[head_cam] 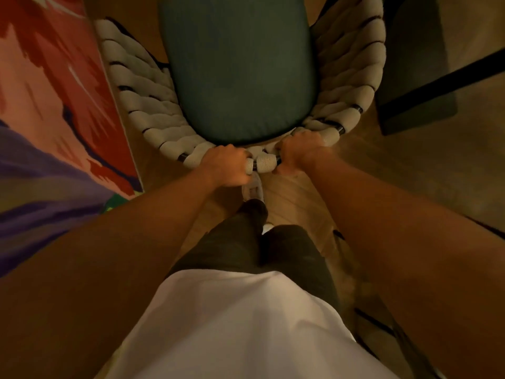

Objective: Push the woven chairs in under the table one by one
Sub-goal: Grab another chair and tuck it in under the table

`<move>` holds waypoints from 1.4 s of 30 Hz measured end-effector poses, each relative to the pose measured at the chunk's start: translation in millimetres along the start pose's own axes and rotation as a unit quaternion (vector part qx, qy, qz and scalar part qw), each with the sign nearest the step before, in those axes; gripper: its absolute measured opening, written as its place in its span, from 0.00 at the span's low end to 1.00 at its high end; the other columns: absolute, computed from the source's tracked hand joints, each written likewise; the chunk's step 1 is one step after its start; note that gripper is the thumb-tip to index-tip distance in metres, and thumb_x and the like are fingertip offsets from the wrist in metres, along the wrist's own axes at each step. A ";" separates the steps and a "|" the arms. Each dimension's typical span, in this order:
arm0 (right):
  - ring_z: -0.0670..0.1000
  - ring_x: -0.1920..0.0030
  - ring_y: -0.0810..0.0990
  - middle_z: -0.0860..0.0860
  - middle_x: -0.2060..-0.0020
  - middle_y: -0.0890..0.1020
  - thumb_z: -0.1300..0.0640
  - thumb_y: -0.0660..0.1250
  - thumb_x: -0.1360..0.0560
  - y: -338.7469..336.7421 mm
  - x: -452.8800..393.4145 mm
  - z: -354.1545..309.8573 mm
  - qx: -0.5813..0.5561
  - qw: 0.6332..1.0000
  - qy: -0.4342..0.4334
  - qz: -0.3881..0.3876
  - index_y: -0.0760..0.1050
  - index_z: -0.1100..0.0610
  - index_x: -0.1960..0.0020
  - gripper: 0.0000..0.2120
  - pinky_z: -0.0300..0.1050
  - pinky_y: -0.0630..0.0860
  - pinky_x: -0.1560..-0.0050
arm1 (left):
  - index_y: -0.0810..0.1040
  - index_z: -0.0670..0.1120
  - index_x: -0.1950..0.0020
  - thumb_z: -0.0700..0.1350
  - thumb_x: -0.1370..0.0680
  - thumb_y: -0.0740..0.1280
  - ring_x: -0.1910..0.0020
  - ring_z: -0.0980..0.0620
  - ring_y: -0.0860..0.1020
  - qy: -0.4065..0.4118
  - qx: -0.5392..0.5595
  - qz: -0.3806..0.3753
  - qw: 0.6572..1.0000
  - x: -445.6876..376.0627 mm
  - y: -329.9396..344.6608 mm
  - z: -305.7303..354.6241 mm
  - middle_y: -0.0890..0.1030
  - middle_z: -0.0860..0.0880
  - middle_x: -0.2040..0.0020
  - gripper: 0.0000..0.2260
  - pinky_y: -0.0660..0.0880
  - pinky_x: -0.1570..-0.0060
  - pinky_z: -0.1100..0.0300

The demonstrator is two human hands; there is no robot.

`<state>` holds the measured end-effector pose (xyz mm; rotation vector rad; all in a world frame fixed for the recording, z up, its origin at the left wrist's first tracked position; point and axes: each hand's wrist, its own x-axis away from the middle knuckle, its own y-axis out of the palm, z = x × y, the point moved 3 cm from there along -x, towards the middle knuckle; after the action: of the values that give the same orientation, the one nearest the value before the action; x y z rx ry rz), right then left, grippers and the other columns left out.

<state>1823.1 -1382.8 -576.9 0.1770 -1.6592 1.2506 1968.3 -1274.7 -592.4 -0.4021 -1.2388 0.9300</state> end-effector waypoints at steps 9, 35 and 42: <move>0.56 0.47 0.81 0.51 0.50 0.81 0.32 0.66 0.29 45.9 39.3 -17.5 -0.106 0.993 0.057 0.016 0.78 0.49 0.39 0.27 0.50 0.70 0.54 | 0.80 0.55 0.46 0.64 0.33 0.63 0.57 0.46 0.80 0.056 -0.096 -0.015 0.994 13.4 21.0 9.6 0.81 0.50 0.56 0.21 0.78 0.56 0.52; 0.57 0.40 0.76 0.53 0.42 0.79 0.35 0.69 0.31 133.7 130.0 -235.8 -0.431 0.834 0.342 -0.040 0.74 0.48 0.31 0.32 0.53 0.73 0.43 | 0.77 0.58 0.44 0.58 0.29 0.66 0.58 0.47 0.80 0.367 -0.337 -0.151 0.854 94.0 62.8 -48.9 0.80 0.51 0.56 0.15 0.74 0.61 0.55; 0.59 0.39 0.77 0.55 0.41 0.79 0.35 0.68 0.29 128.5 121.6 -251.7 -0.488 0.786 0.380 -0.019 0.74 0.50 0.32 0.31 0.56 0.73 0.41 | 0.78 0.59 0.47 0.61 0.27 0.65 0.57 0.47 0.81 0.412 -0.381 -0.144 0.815 78.5 43.7 -44.9 0.81 0.52 0.57 0.13 0.72 0.61 0.55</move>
<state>1839.7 -1075.6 -576.6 -0.8283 -1.3358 0.2000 1995.9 -1178.3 -589.0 -1.0862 -0.7561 -0.1006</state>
